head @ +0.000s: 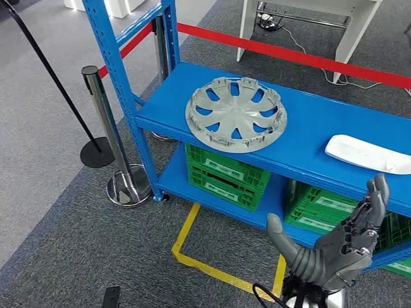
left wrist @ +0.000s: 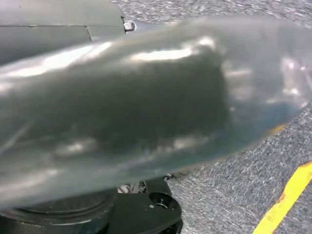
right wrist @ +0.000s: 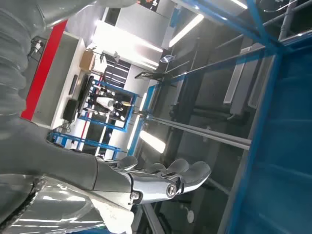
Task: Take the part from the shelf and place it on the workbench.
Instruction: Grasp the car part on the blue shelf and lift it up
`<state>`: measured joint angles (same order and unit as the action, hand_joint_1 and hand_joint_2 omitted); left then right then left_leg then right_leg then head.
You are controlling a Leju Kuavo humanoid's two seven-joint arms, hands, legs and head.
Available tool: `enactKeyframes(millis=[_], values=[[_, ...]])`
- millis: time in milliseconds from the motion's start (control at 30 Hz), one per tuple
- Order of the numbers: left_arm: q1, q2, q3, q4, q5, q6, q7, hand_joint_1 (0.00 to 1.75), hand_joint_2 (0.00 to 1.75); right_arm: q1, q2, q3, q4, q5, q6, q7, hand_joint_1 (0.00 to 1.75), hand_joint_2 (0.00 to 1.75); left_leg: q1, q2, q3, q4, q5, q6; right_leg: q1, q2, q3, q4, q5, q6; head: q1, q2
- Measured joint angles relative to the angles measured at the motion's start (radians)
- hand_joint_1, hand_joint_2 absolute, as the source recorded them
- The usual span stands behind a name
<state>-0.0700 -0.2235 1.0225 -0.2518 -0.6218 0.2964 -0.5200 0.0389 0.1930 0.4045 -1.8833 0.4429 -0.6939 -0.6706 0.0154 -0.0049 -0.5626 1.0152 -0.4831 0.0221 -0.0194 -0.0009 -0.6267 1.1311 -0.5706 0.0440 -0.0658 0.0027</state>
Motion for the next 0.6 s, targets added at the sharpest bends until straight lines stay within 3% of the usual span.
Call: enactKeyframes(millis=[100,133,167,233,300,400,467,533,600], values=[[0.001,0.0,-0.006,0.0,-0.032,0.007,0.016,0.0,0.0,0.009,-0.025,0.013,0.008,0.032,0.0,0.0,0.0,1.75,-0.005,0.001,-0.001,0.0,-0.001,0.005,0.0,0.0,-0.063,0.133,-0.049,0.001,0.0,0.0],[0.001,0.001,-0.01,0.001,-0.046,0.011,0.024,0.0,0.0,0.016,-0.037,0.02,0.013,0.051,0.0,0.0,0.0,1.75,-0.008,0.001,-0.001,0.001,-0.001,0.006,0.0,0.0,-0.077,0.162,-0.052,0.0,0.0,0.0],[0.002,0.001,-0.013,0.001,-0.057,0.013,0.03,0.0,0.0,0.024,-0.047,0.025,0.018,0.068,-0.001,0.0,0.0,1.75,-0.01,0.0,0.0,0.001,-0.001,0.007,0.001,0.0,-0.073,0.152,-0.034,-0.002,0.0,0.0],[0.002,0.001,-0.02,0.002,-0.069,0.014,0.036,0.0,0.0,0.036,-0.061,0.036,0.026,0.082,0.002,0.0,0.0,1.75,-0.012,-0.002,0.003,0.001,-0.003,0.006,0.003,0.0,-0.016,0.034,0.034,-0.012,0.0,0.0],[0.001,-0.001,-0.028,0.003,-0.078,0.011,0.036,0.0,0.0,0.045,-0.074,0.047,0.032,0.073,0.015,0.0,0.0,1.75,-0.017,-0.003,0.002,0.005,-0.006,0.001,0.007,-0.001,0.043,-0.08,0.071,-0.022,-0.001,0.0],[0.002,-0.002,-0.036,0.005,-0.092,0.006,0.034,0.0,0.0,0.067,-0.094,0.052,0.038,0.052,0.043,0.0,0.0,1.75,-0.017,-0.002,-0.002,0.006,-0.005,-0.013,0.01,0.002,0.061,-0.115,0.069,-0.026,-0.003,0.0],[0.001,-0.003,-0.042,0.006,-0.104,0.009,0.034,0.0,0.0,0.09,-0.106,0.049,0.039,0.047,0.061,0.0,0.0,1.75,-0.016,-0.001,-0.006,0.021,-0.02,-0.023,0.006,-0.001,0.067,-0.124,0.073,-0.033,-0.004,0.0],[0.001,-0.003,-0.049,0.006,-0.115,0.016,0.033,0.0,0.0,0.112,-0.119,0.046,0.039,0.039,0.075,0.0,0.0,1.75,-0.012,-0.001,-0.04,0.103,-0.07,-0.033,0.001,-0.004,0.073,-0.13,0.074,-0.041,-0.008,0.0],[0.002,-0.003,-0.056,0.007,-0.121,0.022,0.032,0.0,0.0,0.134,-0.135,0.043,0.039,0.031,0.085,0.0,0.0,1.75,-0.007,0.0,-0.097,0.226,-0.124,-0.042,0.001,-0.006,0.074,-0.13,0.073,-0.044,-0.009,0.0]])
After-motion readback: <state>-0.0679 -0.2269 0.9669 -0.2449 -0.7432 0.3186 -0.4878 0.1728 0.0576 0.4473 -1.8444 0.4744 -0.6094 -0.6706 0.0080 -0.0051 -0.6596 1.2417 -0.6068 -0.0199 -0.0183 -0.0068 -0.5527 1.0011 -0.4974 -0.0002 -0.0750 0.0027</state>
